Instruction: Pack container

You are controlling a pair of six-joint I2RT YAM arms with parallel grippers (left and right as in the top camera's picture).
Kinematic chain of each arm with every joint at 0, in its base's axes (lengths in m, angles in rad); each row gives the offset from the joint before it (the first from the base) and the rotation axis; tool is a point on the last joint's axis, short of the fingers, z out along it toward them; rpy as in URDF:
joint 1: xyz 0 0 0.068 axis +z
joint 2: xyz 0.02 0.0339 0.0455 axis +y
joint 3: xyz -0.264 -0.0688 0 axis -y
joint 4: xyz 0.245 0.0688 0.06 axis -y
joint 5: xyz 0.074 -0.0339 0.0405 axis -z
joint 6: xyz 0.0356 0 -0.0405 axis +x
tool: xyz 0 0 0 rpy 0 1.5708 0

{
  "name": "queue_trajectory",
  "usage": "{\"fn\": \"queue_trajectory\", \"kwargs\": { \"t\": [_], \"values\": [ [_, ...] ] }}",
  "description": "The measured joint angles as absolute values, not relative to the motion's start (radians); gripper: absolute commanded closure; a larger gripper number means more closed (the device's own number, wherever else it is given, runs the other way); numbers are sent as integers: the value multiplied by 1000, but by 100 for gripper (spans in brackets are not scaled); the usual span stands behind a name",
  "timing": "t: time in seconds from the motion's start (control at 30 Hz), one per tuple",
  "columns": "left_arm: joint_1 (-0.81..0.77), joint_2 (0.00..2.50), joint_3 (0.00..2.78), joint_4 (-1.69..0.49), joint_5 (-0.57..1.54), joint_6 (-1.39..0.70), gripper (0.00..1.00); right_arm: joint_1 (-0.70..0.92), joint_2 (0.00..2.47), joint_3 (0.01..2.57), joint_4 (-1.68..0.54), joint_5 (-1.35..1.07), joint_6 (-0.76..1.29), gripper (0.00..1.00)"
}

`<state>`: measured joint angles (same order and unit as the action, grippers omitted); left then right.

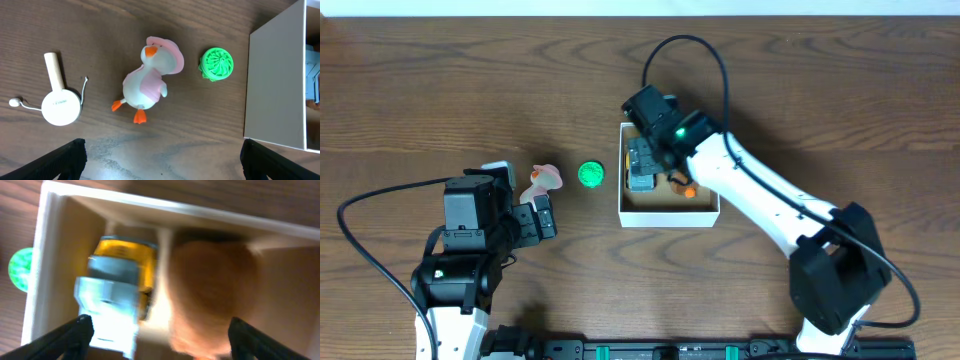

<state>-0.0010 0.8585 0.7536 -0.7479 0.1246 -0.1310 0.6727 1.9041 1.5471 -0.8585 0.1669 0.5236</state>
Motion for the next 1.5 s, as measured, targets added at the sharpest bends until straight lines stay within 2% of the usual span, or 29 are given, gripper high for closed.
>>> {"fn": "queue_trajectory", "kwargs": {
  "t": [0.13,0.3,0.43,0.53,0.83,1.1,1.17,1.2,1.23,1.3,1.33,1.43,1.5],
  "values": [
    [-1,859,754,-741,127,-131,2,582,1823,1595,-938,183,507,1],
    [-1,914,817,-764,133,-102,2,369,1639,1634,-1078,192,507,1],
    [-1,1055,972,-796,133,-43,2,203,1579,1643,-1196,180,507,1],
    [-1,1206,1073,-802,136,2,2,137,1589,1621,-1219,163,507,1],
    [-1,1584,1098,-802,136,105,2,92,1606,1522,-1203,136,507,1],
    [-1,1749,1098,-799,136,131,1,91,1606,1512,-1185,131,507,1],
    [-1,1763,1098,-796,136,132,12,92,1606,1512,-1185,131,506,1],
    [-1,1766,1098,-796,136,128,23,92,1606,1512,-1185,130,506,1],
    [-1,1768,1098,-796,136,129,40,92,1606,1511,-1185,130,506,1],
    [-1,1768,1098,-796,135,136,59,91,1606,1511,-1185,130,503,1],
    [-1,1768,1098,-796,135,135,64,91,1606,1511,-1185,130,500,1],
    [-1,1768,1098,-802,136,137,67,91,1606,1511,-1186,130,493,1],
    [-1,1768,1098,-805,136,134,77,91,1606,1511,-1188,130,489,1]
  ]
}}
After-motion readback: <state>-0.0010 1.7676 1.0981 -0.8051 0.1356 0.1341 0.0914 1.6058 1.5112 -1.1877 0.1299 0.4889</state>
